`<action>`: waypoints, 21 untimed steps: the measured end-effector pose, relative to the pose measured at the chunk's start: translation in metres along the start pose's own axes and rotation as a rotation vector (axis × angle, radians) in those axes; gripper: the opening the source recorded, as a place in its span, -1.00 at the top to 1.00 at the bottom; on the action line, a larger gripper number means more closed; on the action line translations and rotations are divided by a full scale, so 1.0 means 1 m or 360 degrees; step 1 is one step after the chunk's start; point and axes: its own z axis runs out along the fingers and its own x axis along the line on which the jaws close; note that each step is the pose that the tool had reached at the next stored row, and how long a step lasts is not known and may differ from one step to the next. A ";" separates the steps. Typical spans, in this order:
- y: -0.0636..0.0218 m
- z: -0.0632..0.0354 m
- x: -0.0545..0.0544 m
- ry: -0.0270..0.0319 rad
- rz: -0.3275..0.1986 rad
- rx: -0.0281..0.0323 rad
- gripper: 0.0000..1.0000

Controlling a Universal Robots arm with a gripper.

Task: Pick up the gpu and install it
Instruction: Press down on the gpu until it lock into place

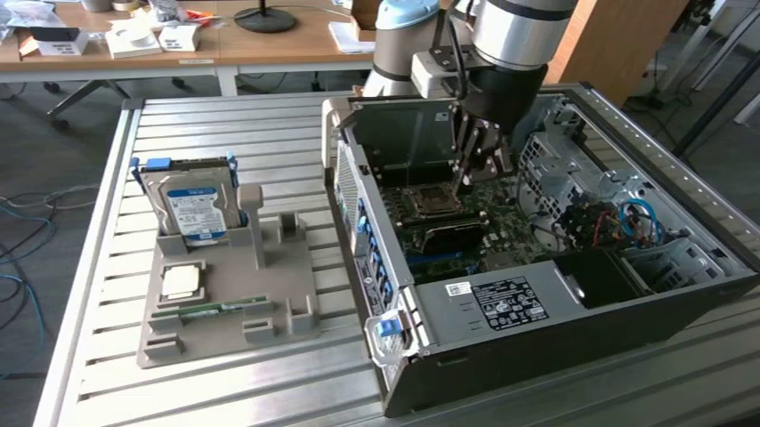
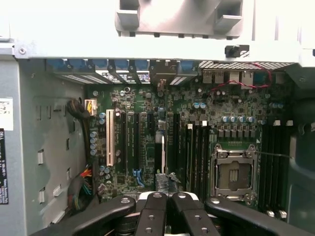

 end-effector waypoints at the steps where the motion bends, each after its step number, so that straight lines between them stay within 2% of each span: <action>1: 0.0000 0.0018 0.000 0.00000 0.0000 0.00000 0.79; 21: 0.0005 0.0381 0.001 0.00001 0.0010 0.00002 0.79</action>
